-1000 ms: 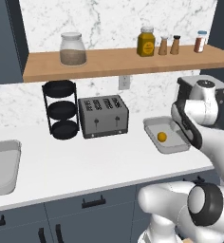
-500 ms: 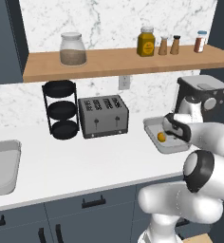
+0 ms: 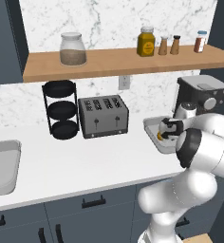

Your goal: Place one lemon and one chicken drumstick in each tupperware on the nearby counter, to pack two identical lunches.

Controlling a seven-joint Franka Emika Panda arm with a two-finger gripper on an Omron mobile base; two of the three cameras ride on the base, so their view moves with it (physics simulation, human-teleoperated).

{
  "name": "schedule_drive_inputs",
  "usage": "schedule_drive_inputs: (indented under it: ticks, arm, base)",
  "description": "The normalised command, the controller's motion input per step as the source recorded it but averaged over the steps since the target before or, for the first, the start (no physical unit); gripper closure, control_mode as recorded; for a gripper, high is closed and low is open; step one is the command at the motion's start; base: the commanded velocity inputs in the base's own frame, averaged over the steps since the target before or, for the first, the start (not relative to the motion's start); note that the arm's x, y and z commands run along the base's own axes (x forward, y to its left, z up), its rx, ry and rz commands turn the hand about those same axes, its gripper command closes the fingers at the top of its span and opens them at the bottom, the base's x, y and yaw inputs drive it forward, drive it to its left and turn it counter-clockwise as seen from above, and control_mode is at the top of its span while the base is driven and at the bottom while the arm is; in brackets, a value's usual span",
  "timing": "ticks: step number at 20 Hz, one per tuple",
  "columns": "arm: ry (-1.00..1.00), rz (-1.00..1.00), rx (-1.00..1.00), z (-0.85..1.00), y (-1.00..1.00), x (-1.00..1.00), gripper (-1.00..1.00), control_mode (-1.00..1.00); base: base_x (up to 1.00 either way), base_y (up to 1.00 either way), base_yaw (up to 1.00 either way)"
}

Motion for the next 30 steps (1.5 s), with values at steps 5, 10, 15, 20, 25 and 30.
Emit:
schedule_drive_inputs:
  ticks: [5, 10, 15, 20, 25, 30]
  arm:
    - [0.00, 0.00, 0.00, 0.00, -0.16, 0.51, 1.00, -1.00]
    - [-0.02, 0.00, 0.00, -0.37, -0.01, 0.00, 1.00, -1.00]
    - [0.00, 0.00, 0.00, -0.02, 0.00, 0.00, -1.00, -1.00]
    - [0.00, 0.00, 0.00, 0.17, 0.00, 0.00, -1.00, -1.00]
    - [0.00, 0.00, 0.00, 0.21, 0.00, 0.00, -1.00, -1.00]
    - [0.00, 0.00, -0.01, 0.70, 0.02, -0.34, -1.00, -1.00]
  base:
    - [0.00, 0.00, 0.00]
    - [0.00, 0.00, 0.00]
    - [0.00, 0.00, 0.00]
    - [0.00, 0.00, 0.00]
    - [0.00, 0.00, 0.00]
    - [0.00, 0.00, 0.00]
